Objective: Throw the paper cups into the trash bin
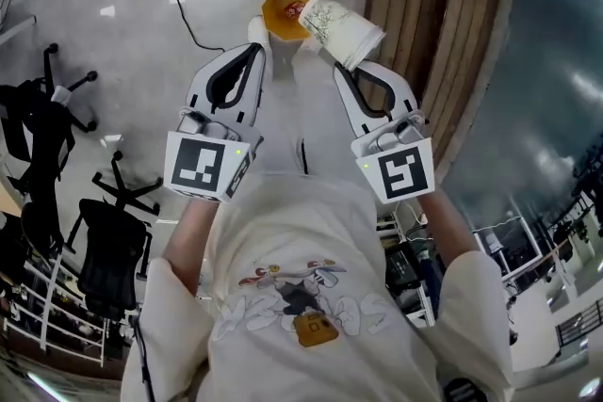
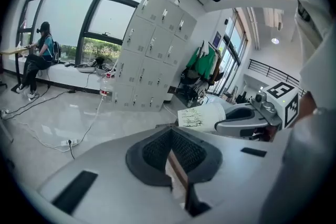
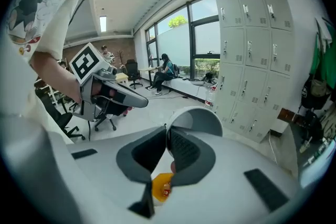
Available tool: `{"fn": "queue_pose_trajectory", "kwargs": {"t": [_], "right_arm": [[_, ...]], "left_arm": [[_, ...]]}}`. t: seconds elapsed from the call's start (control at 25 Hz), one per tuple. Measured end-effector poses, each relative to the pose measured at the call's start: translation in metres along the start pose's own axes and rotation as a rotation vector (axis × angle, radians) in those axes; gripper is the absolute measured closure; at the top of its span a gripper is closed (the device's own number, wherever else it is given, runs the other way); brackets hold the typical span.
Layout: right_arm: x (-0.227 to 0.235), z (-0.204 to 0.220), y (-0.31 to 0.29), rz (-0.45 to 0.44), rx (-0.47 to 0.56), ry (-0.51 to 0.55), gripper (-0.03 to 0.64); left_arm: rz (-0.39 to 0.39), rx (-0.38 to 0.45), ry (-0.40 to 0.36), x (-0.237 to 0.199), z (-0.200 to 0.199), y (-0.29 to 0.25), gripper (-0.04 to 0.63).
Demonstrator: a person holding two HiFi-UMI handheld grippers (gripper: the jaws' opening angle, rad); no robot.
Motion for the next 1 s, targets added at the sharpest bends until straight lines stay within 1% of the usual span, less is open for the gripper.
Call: {"fn": "queue_pose_trajectory", "kwargs": {"t": [0.08, 0.24, 0.4, 0.48, 0.6, 0.72, 0.92, 1.0], "right_arm": [[0.006, 0.023, -0.022, -0.033, -0.026, 0.007, 0.591], [0.005, 0.08, -0.075, -0.115, -0.075, -0.011, 0.591], [0.0, 0.134, -0.123, -0.2, -0.09, 0.065, 0.591], [-0.004, 0.16, -0.142, -0.228, -0.113, 0.077, 0.591], [-0.012, 0.2, -0.17, -0.233, -0.153, 0.059, 0.591], [-0.02, 0.24, -0.195, -0.213, -0.206, 0.074, 0.591], [-0.037, 0.3, -0.223, -0.208, -0.273, 0.06, 0.591], [-0.045, 0.32, -0.231, -0.214, -0.289, 0.063, 0.591]], "left_arm": [[-0.014, -0.029, -0.004, -0.012, 0.018, -0.02, 0.591], [-0.046, -0.077, 0.03, -0.043, 0.066, -0.058, 0.591], [-0.073, -0.146, 0.044, -0.069, 0.12, -0.1, 0.591], [-0.085, -0.175, 0.052, -0.083, 0.146, -0.118, 0.591], [-0.107, -0.225, 0.045, -0.109, 0.183, -0.141, 0.591], [-0.099, -0.21, 0.008, -0.129, 0.215, -0.167, 0.591], [-0.097, -0.25, 0.015, -0.149, 0.274, -0.203, 0.591], [-0.101, -0.262, 0.029, -0.157, 0.296, -0.216, 0.591]]}}
Point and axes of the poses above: the fingertips, and each gripper's own axes: y backward along the fingers, x to its right, z out of its underside, the point moved 7 cm from there along y, backward along the fingers, and after that the axes turned 9 degrees about y, right-handed, at the moved point
